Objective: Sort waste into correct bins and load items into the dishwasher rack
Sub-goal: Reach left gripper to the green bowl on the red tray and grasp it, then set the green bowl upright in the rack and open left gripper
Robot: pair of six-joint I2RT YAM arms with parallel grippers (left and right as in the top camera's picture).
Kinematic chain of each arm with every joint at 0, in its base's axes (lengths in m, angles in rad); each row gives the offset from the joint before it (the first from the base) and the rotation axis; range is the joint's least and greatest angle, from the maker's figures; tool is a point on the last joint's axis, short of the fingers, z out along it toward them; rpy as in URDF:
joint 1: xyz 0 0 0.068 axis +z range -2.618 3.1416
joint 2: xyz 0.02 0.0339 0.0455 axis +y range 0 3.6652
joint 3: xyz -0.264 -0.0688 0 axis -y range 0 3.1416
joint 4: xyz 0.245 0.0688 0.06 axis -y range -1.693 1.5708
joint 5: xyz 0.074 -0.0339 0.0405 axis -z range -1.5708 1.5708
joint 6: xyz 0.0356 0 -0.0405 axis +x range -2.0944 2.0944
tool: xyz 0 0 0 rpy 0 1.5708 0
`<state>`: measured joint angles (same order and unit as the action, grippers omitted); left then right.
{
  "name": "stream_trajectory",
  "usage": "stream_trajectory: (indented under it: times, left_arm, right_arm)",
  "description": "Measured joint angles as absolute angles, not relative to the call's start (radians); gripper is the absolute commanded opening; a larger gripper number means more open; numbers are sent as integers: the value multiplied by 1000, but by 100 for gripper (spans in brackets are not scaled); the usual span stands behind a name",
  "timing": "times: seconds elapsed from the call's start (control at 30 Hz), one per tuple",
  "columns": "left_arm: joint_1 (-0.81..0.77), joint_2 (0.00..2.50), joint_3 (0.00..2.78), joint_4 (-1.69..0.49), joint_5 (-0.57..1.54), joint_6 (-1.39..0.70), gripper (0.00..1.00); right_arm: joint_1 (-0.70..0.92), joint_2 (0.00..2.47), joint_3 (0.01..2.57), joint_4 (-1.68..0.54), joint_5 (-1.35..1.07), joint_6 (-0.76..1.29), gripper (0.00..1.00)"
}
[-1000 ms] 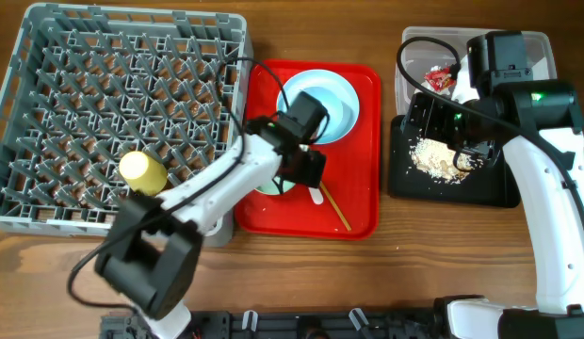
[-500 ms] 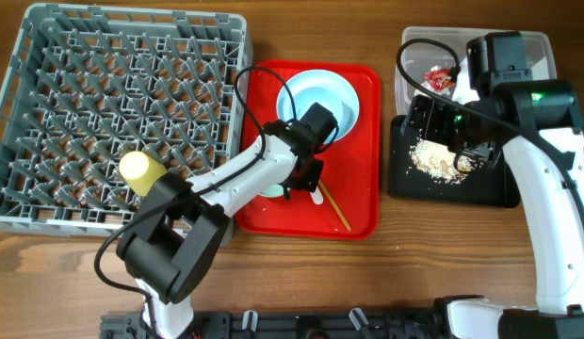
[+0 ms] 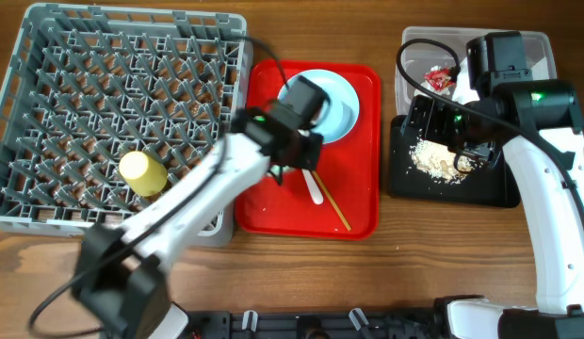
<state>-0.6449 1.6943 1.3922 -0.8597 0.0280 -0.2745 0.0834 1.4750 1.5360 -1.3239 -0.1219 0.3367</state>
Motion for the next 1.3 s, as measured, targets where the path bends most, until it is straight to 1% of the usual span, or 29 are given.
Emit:
stream_trajectory:
  times: [0.13,0.3,0.57,0.73,1.07,1.3]
  left_arm:
    - [-557,1607,1398,-847,75,-273,4]
    - [-365,1561,1399,-789,224,-247,4]
    - [-20,1558,1400,-694,597,-194,4]
    - [136,1583,1400,-641,828,-185,4]
    - [307,1793,1400,-596,1158,-184,4]
    - [389,1908,1400,-554,1290,-184,4]
  right_arm:
    - [83,1475,1536,-1325,-122,337,100]
    - [83,1475,1536,-1330,-122,337,100]
    - [83,1475,1536,-1335,-122,336,100]
    - [83,1475,1536,-1336,-122,336,100]
    - [83,1475,1536,-1339,-122,336,100]
    - [83,1475,1536,-1343,-122,336,100]
